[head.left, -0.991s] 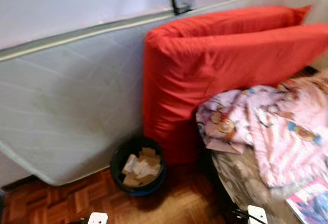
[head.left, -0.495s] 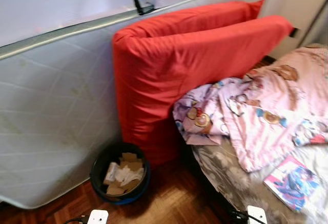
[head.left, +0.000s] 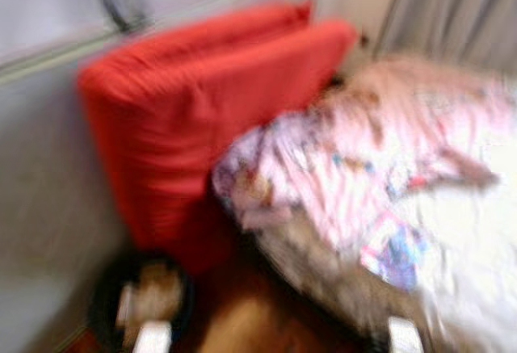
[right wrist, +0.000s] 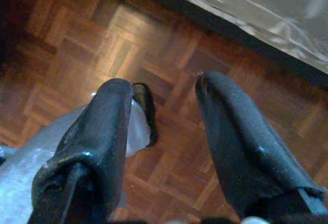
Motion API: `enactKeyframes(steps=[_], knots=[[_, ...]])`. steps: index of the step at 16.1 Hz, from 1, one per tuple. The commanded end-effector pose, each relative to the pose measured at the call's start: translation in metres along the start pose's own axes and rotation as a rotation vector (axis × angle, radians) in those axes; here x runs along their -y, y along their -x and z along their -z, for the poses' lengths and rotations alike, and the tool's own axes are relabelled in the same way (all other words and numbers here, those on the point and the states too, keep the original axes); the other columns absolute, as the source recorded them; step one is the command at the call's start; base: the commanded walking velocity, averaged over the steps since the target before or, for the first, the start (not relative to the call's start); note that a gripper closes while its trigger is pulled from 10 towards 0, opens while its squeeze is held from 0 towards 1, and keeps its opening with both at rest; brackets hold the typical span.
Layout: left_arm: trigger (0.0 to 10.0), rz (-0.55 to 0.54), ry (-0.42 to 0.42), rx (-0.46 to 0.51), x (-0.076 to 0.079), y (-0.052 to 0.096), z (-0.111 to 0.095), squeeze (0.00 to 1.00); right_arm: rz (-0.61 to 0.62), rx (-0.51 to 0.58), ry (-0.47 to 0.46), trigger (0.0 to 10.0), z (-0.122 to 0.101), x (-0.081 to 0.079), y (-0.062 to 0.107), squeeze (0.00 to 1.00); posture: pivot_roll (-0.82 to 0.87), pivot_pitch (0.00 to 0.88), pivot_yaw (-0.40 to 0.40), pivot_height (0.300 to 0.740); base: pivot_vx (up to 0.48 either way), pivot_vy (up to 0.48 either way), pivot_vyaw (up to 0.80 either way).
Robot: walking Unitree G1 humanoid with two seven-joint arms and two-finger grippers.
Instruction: Clean up the room
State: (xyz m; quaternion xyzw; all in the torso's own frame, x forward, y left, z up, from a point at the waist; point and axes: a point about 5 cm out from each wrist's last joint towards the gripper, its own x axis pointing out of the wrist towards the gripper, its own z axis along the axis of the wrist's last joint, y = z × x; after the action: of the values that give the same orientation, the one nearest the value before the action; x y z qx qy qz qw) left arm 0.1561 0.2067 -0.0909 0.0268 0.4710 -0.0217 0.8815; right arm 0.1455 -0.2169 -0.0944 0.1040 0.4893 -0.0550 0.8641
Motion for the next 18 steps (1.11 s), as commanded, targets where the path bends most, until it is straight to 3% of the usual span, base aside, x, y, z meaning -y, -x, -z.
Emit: enactKeyframes(steps=[1,11,18], knots=[[10.0,-0.019,-0.001,-0.027,-0.0077,0.0031,0.0084,0.00,-0.012,-0.010,0.002,10.0,0.0025,-0.0049,-0.0008,0.00,-0.04,0.029,0.016,0.740,0.000,0.000,-0.78],[10.0,-0.018,0.016,-0.039,-0.0076,0.0041,0.0127,0.00,-0.018,-0.010,0.009,10.0,0.0023,-0.0052,-0.0009,0.00,-0.04,0.031,0.019,0.740,0.000,0.000,-0.78],[10.0,-0.026,0.115,-0.028,-0.0077,0.0047,0.0148,0.00,-0.013,-0.002,-0.002,10.0,0.0020,-0.0056,-0.0010,0.00,-0.04,0.031,0.022,0.740,0.000,0.000,0.00]])
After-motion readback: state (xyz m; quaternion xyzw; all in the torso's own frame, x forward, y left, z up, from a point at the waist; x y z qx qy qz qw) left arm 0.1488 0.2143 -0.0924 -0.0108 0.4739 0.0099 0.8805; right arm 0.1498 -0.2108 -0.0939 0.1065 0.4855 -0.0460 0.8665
